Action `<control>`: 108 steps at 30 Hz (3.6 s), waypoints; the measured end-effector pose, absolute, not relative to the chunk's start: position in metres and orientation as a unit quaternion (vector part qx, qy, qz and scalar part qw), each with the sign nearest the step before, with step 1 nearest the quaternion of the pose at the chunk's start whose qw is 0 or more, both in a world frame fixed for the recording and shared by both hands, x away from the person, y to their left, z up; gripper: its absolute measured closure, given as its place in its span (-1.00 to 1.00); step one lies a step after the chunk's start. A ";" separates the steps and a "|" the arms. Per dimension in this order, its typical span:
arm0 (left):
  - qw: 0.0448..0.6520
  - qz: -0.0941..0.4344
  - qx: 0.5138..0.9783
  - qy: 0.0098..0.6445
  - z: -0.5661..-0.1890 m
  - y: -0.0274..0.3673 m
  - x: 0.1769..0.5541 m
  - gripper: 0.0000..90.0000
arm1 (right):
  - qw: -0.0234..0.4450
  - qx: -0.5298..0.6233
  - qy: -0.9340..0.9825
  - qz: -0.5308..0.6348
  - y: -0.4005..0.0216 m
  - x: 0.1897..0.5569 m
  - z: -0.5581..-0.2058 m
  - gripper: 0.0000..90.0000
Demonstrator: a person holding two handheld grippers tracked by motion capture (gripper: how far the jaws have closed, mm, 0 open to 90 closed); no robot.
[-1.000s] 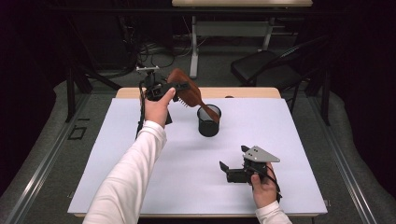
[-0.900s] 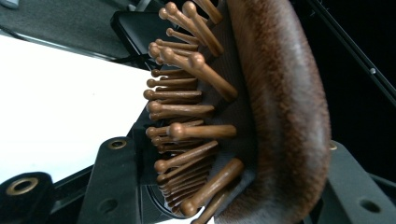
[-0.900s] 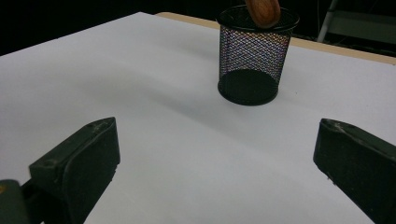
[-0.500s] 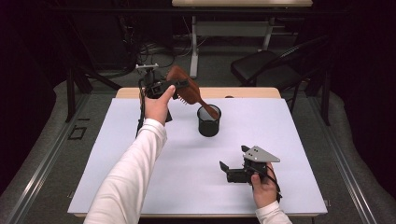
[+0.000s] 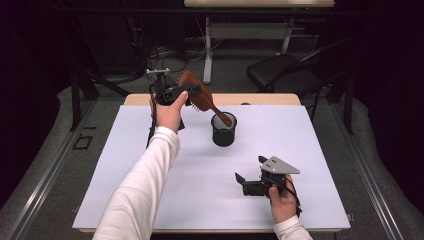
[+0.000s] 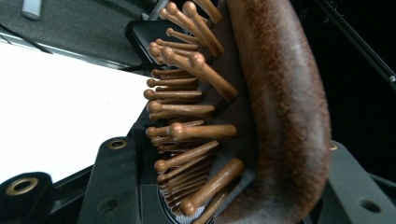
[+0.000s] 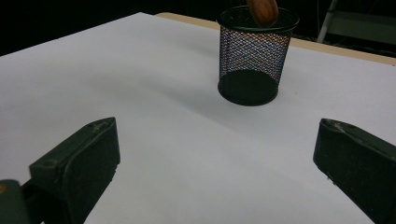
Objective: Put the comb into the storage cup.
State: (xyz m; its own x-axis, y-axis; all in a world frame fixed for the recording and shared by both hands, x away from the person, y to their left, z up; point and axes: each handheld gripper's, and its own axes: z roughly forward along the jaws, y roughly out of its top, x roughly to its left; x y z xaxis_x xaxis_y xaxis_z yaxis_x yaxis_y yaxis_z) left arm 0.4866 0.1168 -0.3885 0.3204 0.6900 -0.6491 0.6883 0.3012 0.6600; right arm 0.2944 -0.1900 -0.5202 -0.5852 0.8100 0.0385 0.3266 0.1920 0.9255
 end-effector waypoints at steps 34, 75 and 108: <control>0.538 0.023 0.603 0.588 -0.401 0.100 0.492 0.10 | 0.240 0.388 0.733 0.504 -0.190 0.294 -0.520 -0.99; 0.507 0.021 0.627 0.591 -0.422 0.082 0.499 0.10 | 0.239 0.389 0.733 0.504 -0.191 0.293 -0.520 -0.99; 0.498 0.013 0.621 0.605 -0.443 0.081 0.501 0.10 | 0.240 0.387 0.735 0.503 -0.190 0.294 -0.521 -0.99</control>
